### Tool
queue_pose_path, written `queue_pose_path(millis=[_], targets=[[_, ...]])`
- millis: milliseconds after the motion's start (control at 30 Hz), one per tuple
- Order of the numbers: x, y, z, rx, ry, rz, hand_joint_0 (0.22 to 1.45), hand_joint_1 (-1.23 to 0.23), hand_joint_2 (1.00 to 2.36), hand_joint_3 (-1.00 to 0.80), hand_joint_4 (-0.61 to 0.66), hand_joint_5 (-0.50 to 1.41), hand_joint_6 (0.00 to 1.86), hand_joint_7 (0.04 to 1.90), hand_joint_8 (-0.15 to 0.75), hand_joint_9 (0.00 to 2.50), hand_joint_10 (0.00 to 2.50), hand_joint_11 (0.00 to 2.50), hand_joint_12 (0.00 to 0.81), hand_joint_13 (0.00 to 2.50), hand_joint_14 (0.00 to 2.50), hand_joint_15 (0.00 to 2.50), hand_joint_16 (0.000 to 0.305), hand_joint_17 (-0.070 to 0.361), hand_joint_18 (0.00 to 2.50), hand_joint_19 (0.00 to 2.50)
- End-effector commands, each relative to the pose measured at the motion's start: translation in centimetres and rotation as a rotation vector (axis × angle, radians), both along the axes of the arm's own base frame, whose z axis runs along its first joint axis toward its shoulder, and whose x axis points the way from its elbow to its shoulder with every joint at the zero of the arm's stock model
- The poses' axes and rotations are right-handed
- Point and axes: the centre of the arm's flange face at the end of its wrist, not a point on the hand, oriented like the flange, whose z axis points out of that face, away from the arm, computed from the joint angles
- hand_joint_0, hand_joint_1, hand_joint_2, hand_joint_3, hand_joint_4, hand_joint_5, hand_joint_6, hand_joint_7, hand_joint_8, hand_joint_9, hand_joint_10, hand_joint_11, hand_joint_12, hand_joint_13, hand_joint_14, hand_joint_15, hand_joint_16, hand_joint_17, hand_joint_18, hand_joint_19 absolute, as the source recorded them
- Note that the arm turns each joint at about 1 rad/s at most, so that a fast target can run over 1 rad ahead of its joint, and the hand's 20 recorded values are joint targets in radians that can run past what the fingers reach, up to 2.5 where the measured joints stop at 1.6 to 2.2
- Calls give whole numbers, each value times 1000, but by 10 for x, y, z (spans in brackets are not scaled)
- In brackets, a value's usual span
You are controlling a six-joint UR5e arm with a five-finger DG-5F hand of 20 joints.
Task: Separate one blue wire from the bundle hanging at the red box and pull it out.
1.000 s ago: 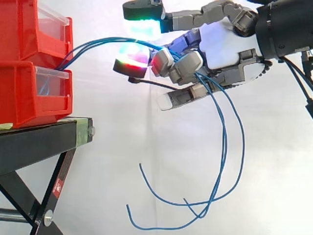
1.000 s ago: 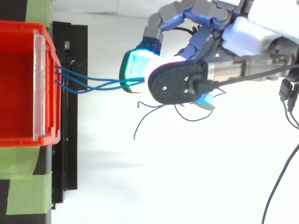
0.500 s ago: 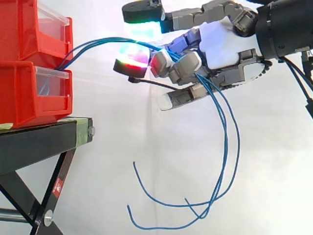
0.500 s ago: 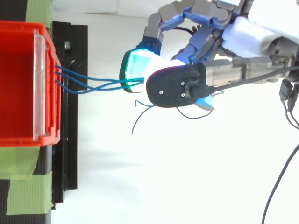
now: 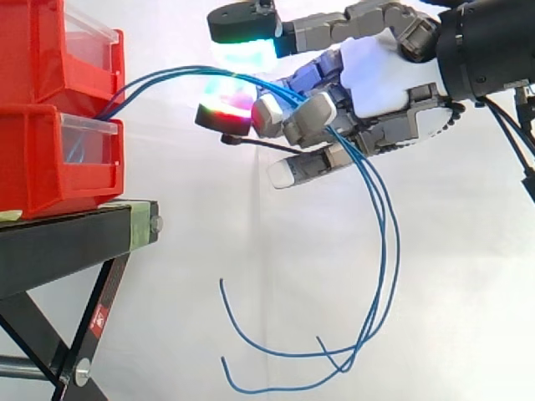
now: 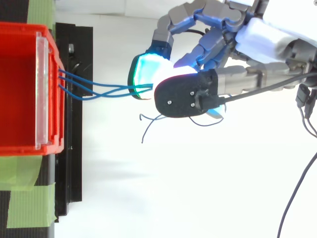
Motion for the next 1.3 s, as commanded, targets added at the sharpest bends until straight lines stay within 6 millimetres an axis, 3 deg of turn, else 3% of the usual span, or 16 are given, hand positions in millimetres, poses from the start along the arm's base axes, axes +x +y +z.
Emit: queue_pose_path(millis=[0, 167, 467, 733, 1000, 1267], targets=[[0, 0, 0, 0, 1, 0, 561, -915, 1014, -171, 181, -211, 935, 919, 362, 1007, 16, 1241, 455, 1353, 12, 1398, 62, 140, 809, 451], [0, 0, 0, 0, 1, 0, 552, -916, 1019, -181, 167, -217, 929, 953, 328, 974, 19, 1258, 403, 1315, 15, 1428, 56, 127, 758, 482], [0, 0, 0, 0, -2, 0, 547, -904, 1018, -210, 172, -219, 929, 938, 320, 1031, 13, 1469, 411, 1321, 14, 1428, 57, 129, 757, 479], [0, 0, 0, 0, 1, 0, 510, -919, 1006, -402, 191, -220, 927, 919, 337, 1019, 10, 1448, 412, 1313, 12, 1449, 59, 133, 759, 471], [0, 0, 0, -1, 3, 0, 519, -749, 1004, -456, 162, -183, 908, 925, 347, 1188, 13, 1387, 416, 1428, 12, 1432, 55, 125, 802, 499], [0, 0, 0, 1, 1, -2, 574, -709, 1005, -436, 125, -161, 896, 966, 330, 1259, 18, 1405, 381, 1442, 15, 1449, 51, 114, 816, 499]])
